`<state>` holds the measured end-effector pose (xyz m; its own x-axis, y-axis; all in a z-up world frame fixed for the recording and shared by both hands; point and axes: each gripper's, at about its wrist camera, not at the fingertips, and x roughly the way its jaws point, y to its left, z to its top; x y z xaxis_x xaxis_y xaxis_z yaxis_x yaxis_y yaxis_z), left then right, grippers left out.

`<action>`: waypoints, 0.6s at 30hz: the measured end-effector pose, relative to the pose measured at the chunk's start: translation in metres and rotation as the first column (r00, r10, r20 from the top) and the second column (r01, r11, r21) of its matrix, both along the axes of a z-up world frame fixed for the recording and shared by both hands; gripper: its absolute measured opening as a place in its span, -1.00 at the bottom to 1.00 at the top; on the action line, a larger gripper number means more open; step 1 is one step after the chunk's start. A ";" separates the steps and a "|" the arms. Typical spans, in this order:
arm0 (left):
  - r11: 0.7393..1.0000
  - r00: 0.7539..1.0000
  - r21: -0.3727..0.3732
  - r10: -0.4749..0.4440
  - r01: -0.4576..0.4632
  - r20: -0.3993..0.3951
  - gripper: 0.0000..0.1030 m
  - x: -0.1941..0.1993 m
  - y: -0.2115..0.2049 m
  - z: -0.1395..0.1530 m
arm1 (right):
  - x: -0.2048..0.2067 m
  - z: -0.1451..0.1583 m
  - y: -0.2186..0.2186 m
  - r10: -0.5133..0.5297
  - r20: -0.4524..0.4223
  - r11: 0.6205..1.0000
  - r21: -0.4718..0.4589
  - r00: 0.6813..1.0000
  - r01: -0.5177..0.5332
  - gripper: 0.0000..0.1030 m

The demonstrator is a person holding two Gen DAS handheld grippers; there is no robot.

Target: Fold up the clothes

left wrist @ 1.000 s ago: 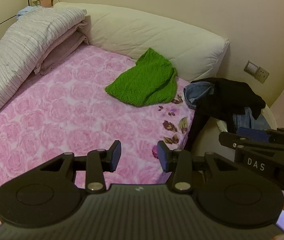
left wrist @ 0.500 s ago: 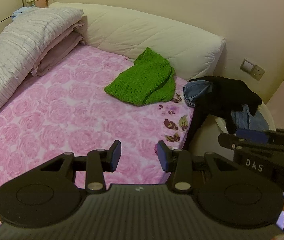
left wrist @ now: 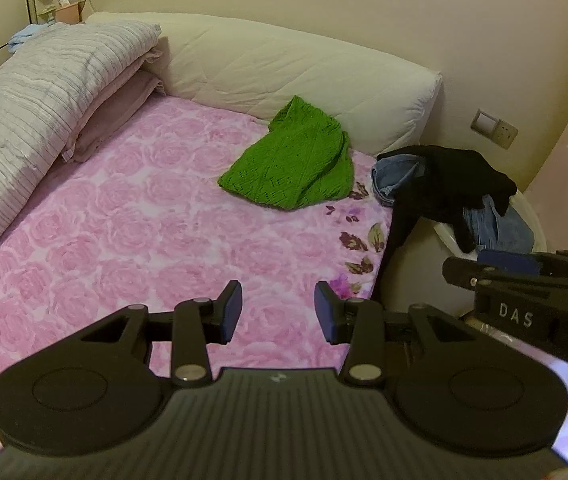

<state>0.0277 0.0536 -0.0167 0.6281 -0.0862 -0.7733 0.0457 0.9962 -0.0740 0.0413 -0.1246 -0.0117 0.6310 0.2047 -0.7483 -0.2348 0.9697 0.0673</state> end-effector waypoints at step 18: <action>1.000 0.994 -0.026 -0.009 0.006 -0.107 -0.30 0.051 0.011 -0.033 | 0.048 -0.035 -0.008 -0.058 -0.095 0.996 0.057 0.994 0.063 -0.29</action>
